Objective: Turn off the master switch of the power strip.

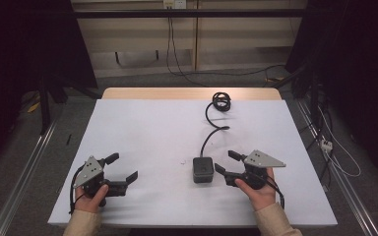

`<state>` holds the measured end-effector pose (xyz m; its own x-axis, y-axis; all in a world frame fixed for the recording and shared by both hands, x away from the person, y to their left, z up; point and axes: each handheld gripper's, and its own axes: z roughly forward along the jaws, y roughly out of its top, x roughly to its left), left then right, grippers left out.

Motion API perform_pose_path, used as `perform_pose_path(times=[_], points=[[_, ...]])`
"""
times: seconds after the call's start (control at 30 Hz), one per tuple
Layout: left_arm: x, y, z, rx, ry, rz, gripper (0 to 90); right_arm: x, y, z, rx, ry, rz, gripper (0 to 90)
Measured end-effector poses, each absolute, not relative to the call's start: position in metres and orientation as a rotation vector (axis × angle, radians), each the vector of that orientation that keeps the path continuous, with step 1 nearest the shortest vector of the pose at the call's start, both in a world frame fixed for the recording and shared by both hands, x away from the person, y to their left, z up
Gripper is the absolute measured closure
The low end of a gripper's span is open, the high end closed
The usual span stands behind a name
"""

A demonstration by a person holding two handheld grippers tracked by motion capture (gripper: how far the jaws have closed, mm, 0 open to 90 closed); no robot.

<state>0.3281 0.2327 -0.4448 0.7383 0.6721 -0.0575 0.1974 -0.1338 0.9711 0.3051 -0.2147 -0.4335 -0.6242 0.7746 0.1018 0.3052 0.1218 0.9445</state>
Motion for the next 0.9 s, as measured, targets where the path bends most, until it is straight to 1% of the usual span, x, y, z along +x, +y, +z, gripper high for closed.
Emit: perform_pose_path(times=[0.33,0.57,0.7,0.9], points=[[0.3281,0.2323,-0.4448,1.693,0.695,0.471,3.8,0.309,-0.2098,-0.4326,1.045,2.027,1.538,41.9],[0.3282,0.2326,-0.4449,1.693,0.695,0.47,3.9,0.3113,-0.2086,-0.4326,1.053,2.045,1.553,46.8],[0.3282,0.2322,-0.445,1.694,0.695,0.47,3.8,0.3123,-0.2079,-0.4328,1.059,2.054,1.553,47.6],[0.3285,0.2327,-0.445,1.697,0.693,0.473,3.9,0.3137,-0.2069,-0.4328,1.057,2.077,1.56,53.6]])
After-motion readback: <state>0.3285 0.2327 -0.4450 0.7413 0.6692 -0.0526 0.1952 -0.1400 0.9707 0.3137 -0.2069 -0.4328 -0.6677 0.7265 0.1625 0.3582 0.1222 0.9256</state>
